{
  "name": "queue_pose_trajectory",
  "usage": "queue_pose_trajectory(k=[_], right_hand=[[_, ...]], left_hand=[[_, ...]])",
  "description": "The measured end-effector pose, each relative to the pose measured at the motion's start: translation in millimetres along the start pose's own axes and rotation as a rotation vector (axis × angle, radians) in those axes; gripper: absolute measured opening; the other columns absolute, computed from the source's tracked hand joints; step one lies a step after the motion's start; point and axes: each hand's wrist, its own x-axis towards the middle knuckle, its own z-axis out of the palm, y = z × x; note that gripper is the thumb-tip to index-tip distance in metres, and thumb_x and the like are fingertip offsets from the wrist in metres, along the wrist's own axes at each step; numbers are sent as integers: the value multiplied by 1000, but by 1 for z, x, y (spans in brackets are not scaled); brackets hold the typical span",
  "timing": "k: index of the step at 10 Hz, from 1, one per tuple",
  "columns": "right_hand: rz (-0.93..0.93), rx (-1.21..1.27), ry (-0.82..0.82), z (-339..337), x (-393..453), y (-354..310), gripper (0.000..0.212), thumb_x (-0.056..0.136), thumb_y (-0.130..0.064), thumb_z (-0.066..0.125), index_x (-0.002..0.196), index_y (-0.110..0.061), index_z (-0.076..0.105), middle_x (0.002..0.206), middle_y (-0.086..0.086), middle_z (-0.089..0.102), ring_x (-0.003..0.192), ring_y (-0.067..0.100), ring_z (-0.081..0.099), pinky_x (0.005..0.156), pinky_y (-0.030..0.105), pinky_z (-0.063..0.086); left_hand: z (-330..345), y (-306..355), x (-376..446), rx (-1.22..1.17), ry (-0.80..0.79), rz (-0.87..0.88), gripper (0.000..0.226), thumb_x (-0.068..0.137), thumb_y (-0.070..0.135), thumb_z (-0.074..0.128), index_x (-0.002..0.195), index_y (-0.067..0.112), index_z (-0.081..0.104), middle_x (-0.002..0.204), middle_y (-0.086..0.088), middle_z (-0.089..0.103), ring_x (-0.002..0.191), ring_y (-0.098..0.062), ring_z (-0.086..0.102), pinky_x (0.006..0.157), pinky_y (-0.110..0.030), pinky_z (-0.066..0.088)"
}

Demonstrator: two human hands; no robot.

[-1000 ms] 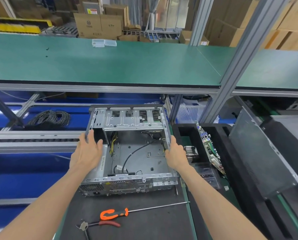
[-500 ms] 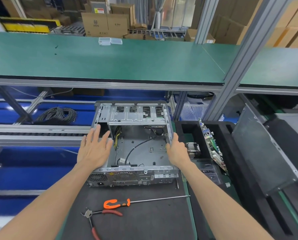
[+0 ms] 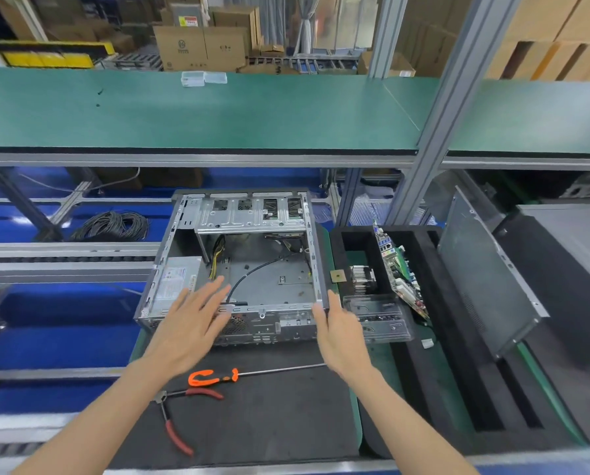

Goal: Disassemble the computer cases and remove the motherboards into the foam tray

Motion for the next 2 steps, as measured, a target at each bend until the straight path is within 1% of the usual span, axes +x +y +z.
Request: queue_pose_trajectory(k=[1, 2], right_hand=[[-8, 124, 27, -14, -56, 17, 32, 103, -38, 47, 132, -25, 52, 90, -7, 71, 87, 18, 67, 82, 35, 50], [-123, 181, 223, -37, -119, 36, 19, 90, -28, 65, 108, -34, 68, 87, -26, 70, 70, -4, 66, 69, 5, 44]], left_hand=[[2, 22, -57, -125, 104, 35, 59, 101, 55, 24, 153, 29, 36, 163, 18, 20, 148, 7, 12, 123, -22, 5], [1, 33, -122, -317, 243, -13, 41, 99, 52, 40, 133, 39, 57, 149, 27, 42, 133, 10, 41, 103, -5, 32]])
